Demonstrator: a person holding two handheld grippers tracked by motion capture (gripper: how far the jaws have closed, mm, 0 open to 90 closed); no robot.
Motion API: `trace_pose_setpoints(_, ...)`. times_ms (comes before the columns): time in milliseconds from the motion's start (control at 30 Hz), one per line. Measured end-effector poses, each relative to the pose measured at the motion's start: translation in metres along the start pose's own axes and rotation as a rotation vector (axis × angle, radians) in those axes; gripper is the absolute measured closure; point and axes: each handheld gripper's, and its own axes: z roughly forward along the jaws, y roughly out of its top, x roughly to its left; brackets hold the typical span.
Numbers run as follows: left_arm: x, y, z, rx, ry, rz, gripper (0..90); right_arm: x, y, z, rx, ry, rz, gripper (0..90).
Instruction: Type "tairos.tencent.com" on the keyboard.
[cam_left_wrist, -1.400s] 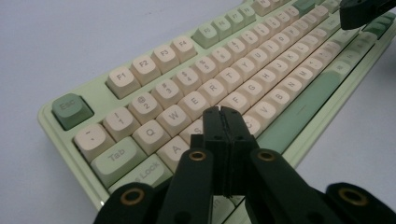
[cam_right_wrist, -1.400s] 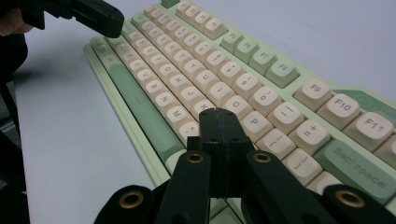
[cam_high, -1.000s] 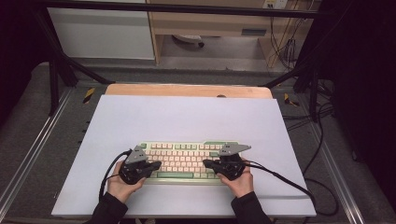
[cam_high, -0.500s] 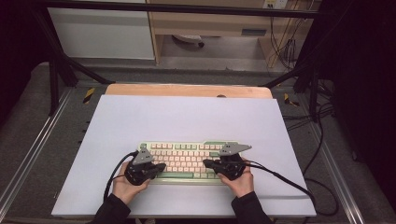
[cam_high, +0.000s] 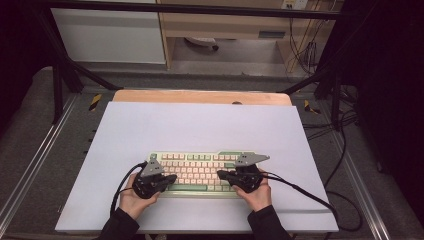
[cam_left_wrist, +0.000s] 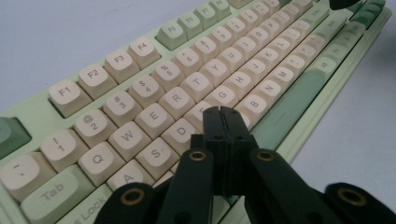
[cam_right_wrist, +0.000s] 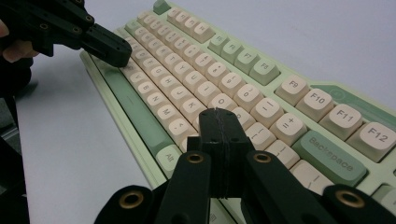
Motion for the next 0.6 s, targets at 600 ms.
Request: trace_pose_setpoints(600, 0.013, -0.007, -0.016, -0.021, 0.013, -0.026, 89.5, 0.004, 0.008, 0.016, 0.005, -0.001, 0.003, 90.0)
